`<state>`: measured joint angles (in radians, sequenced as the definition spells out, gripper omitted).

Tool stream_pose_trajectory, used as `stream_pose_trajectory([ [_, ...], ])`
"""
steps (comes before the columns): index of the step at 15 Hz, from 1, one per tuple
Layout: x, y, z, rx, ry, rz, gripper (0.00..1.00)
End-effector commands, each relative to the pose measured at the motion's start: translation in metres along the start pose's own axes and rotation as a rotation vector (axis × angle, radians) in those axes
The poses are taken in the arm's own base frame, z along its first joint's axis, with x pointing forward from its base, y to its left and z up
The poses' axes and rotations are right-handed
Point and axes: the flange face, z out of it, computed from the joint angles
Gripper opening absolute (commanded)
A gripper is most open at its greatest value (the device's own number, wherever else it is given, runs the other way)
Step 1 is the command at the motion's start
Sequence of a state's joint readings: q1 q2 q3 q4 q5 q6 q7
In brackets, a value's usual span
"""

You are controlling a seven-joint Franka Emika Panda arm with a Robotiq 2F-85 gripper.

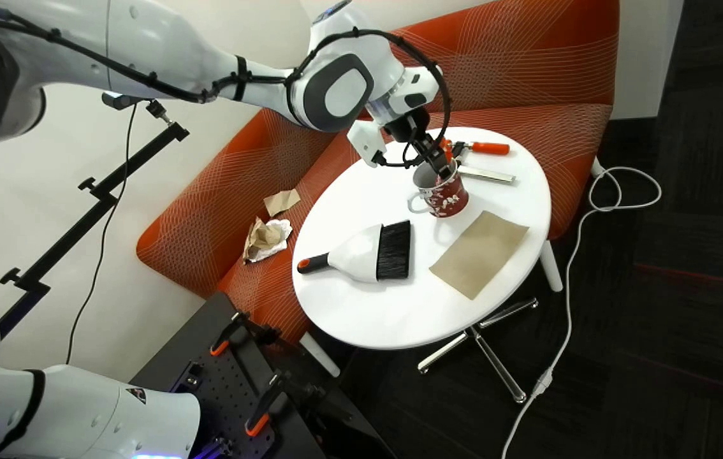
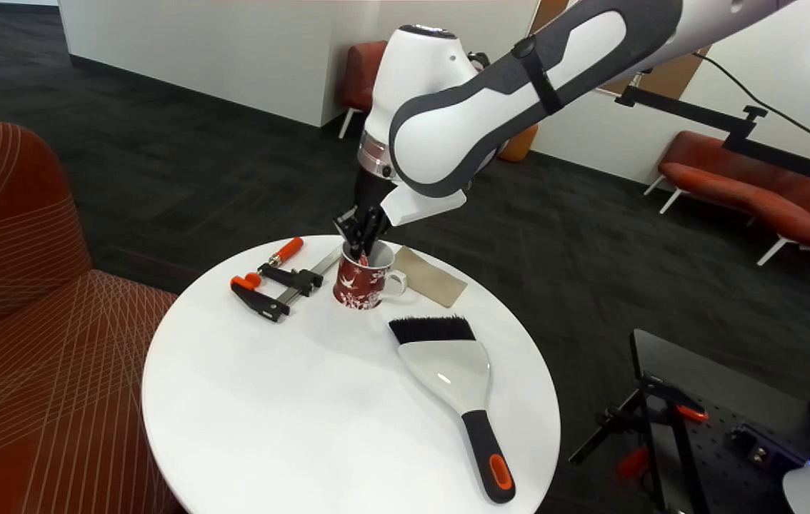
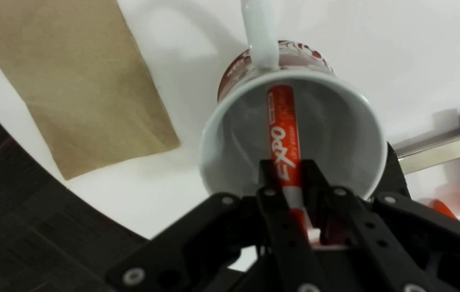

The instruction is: Take the marker out of the mug and put it on the table

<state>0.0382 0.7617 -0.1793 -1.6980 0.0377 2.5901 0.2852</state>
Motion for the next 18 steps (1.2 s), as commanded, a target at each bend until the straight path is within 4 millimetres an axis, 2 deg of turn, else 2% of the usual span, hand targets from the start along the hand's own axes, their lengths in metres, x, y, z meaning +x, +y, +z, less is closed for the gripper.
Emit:
stream_pose_trajectory([
  [1,-0.012,-0.001,-0.035,-0.009,0.092,0.011,0.08],
  [11,-0.056,0.011,-0.125,0.01,0.296,-0.02,0.08],
  [15,-0.079,-0.004,-0.145,0.024,0.278,-0.132,0.08],
  [18,-0.096,-0.022,-0.146,0.042,0.245,-0.198,0.08],
])
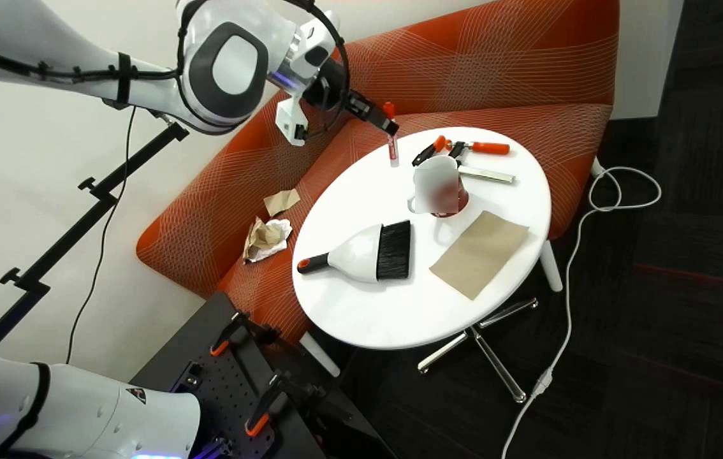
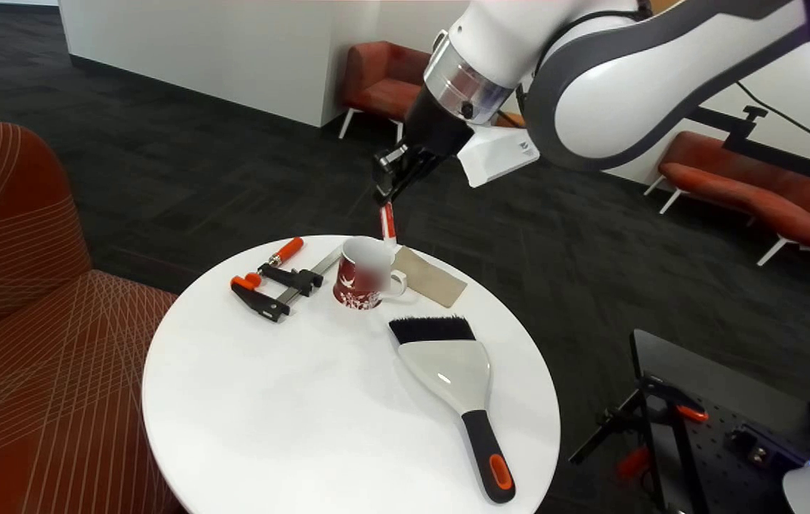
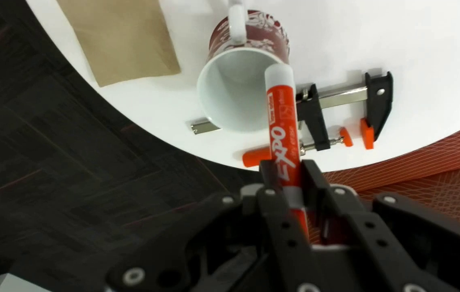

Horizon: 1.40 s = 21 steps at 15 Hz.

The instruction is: Take the marker out of the mug and put it on the table

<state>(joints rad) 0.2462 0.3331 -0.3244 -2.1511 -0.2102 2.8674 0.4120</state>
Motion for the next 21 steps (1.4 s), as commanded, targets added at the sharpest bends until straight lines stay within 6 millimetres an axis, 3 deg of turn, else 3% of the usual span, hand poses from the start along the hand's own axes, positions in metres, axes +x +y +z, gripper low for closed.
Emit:
stream_pose_trajectory([
  [1,-0.023,-0.021,-0.014,0.04,-0.045,-0.092,0.08],
  [6,-0.045,-0.059,0.002,0.079,-0.176,-0.229,0.08],
  [11,-0.057,-0.077,0.026,0.098,-0.315,-0.352,0.08],
  [21,-0.047,-0.109,0.099,0.119,-0.418,-0.588,0.08],
])
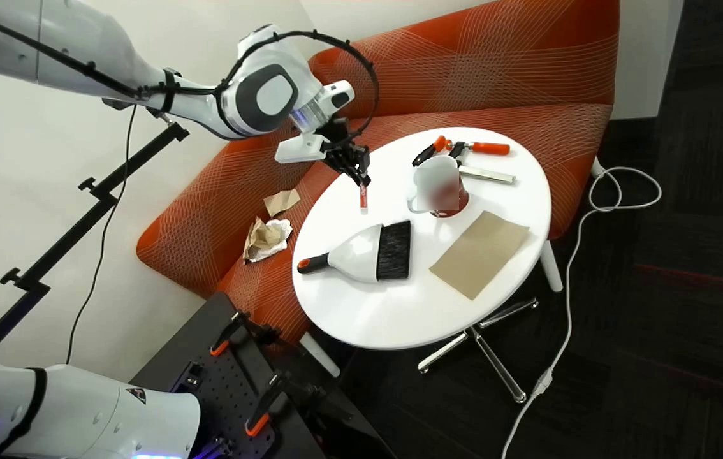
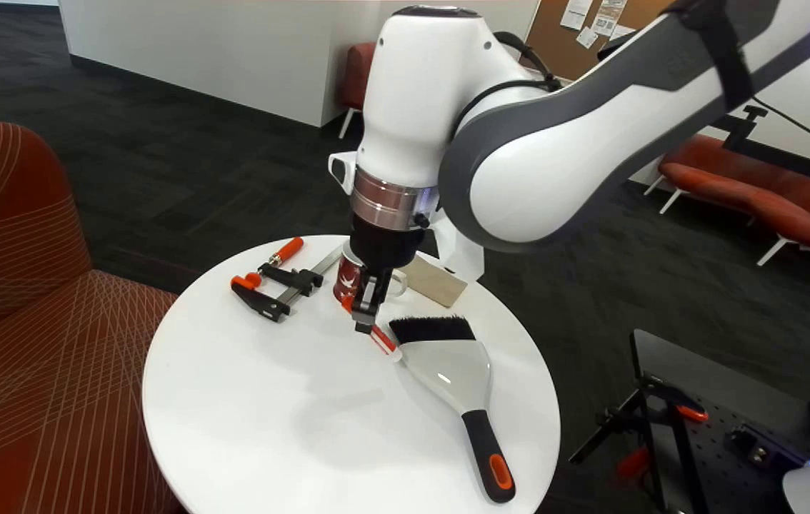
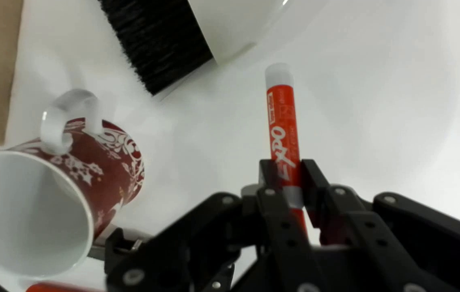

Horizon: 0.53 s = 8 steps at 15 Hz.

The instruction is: Take the marker out of the mug and put it on the table

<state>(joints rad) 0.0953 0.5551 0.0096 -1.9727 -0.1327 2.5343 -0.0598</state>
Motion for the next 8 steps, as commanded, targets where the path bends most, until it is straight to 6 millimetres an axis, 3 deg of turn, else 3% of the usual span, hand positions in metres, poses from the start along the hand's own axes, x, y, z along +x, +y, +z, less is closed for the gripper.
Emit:
stream_pose_trajectory([
  [1,0.021,0.002,0.015,0.004,-0.056,-0.057,0.08],
  [8,0.036,0.002,0.035,0.019,-0.105,-0.122,0.08],
])
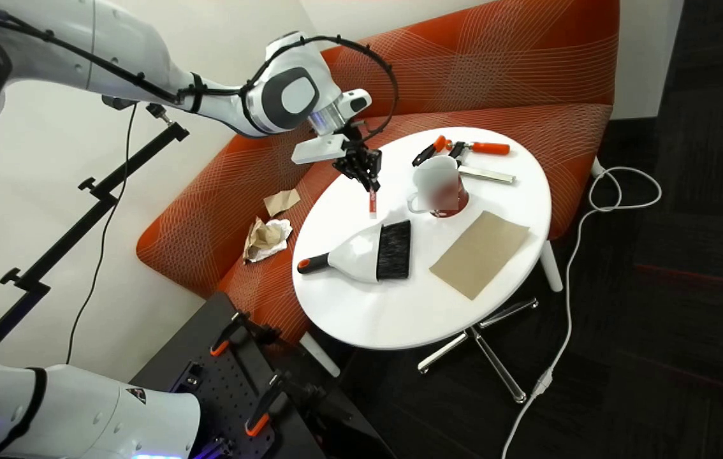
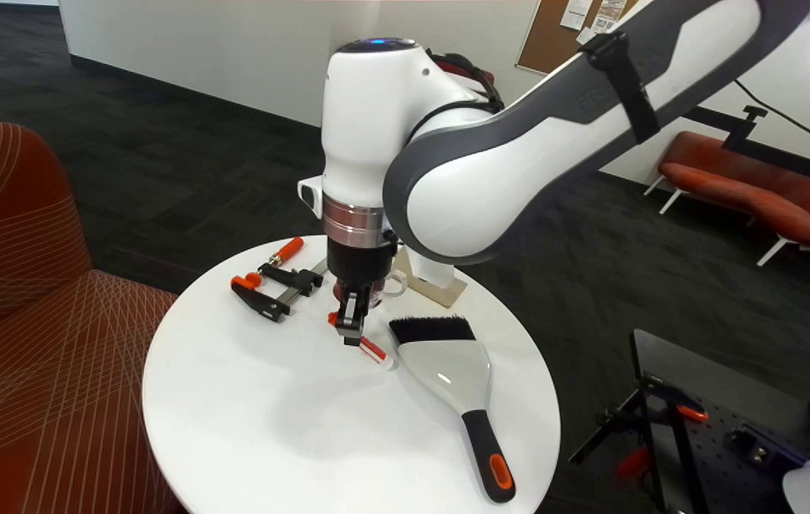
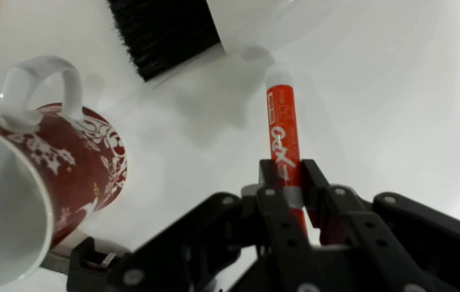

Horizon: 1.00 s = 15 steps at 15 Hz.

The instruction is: Take the marker out of the mug and put it on the table

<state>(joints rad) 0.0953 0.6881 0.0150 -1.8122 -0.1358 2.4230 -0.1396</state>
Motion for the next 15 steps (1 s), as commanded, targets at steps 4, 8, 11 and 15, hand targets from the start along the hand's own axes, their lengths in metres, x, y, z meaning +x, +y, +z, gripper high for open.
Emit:
stream_pose_trajectory([
  [4,0.0162,0.0004,0.0098,0.016,-0.025,-0.066,0.08],
  [8,0.018,-0.001,0.0096,0.006,-0.026,-0.071,0.44],
  [11,0.0184,-0.0016,0.0097,0.002,-0.018,-0.068,0.6],
  [15,0.018,-0.0014,0.0108,0.002,-0.015,-0.066,0.89],
])
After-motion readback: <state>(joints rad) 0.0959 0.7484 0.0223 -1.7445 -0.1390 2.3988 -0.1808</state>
